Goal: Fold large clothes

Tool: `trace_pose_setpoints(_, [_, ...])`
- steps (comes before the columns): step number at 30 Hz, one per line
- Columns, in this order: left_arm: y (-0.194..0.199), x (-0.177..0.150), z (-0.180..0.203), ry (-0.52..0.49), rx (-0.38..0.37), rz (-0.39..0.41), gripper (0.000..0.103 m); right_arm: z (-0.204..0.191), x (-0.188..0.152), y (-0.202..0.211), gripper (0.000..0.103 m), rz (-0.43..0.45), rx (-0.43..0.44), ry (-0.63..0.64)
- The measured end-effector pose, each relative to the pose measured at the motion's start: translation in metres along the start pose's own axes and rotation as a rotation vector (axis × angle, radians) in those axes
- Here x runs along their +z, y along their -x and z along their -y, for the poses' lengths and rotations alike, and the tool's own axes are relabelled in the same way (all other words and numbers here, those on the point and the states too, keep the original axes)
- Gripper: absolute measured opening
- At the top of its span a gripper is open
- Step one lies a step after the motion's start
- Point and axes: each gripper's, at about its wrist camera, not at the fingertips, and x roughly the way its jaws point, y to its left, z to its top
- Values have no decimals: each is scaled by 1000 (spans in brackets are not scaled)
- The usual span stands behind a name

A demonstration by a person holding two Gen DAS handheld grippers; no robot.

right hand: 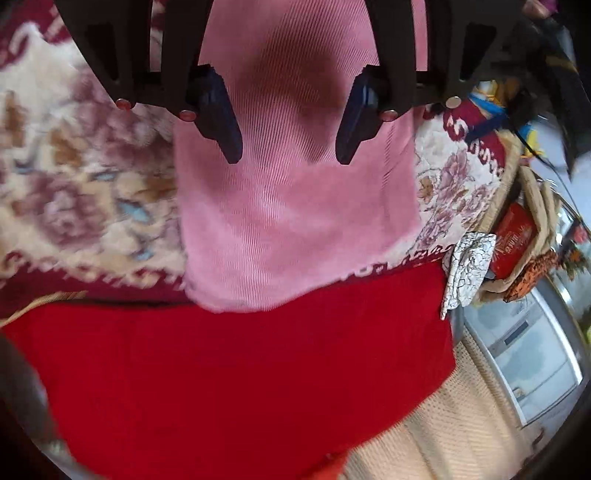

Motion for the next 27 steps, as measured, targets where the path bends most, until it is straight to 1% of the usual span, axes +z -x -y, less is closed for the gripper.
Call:
trace_pose_setpoints(1, [15, 2, 1, -1, 16, 37, 81, -7, -8, 19, 62, 34, -24, 18])
trace_pose_setpoints(2, [29, 3, 2, -3, 35, 71, 89, -13, -12, 30, 66, 53, -40, 25])
trace_pose_setpoints(4, [56, 4, 5, -6, 80, 146, 90, -25, -26, 61, 68, 111, -107, 54])
trace_pose_setpoints(6, [78, 5, 5, -4, 110, 202, 91, -39, -35, 83, 68, 146, -167, 83])
trace_pose_setpoints(7, [89, 5, 6, -3, 119, 220, 92, -45, -41, 96, 68, 169, -194, 97])
trace_pose_setpoints(9, [103, 5, 5, 3, 128, 249, 92, -55, -48, 118, 68, 205, -223, 105])
trace_pose_setpoints(14, [149, -2, 3, 25, 154, 316, 92, -81, -60, 167, 69, 279, -279, 119])
trace_pose_setpoints(16, [164, -4, 0, 27, 179, 347, 92, -89, -64, 181, 70, 294, -294, 114])
trace_pose_setpoints(18, [184, -8, -2, 35, 186, 372, 93, -98, -68, 197, 70, 316, -306, 116])
trace_pose_setpoints(22, [220, -15, -9, 59, 206, 437, 96, -112, -74, 218, 70, 350, -329, 125])
trace_pose_setpoints(24, [235, -17, -11, 62, 220, 474, 96, -117, -76, 228, 70, 367, -326, 117])
trace_pose_setpoints(27, [250, -19, -11, 61, 235, 507, 96, -122, -77, 238, 70, 389, -336, 107])
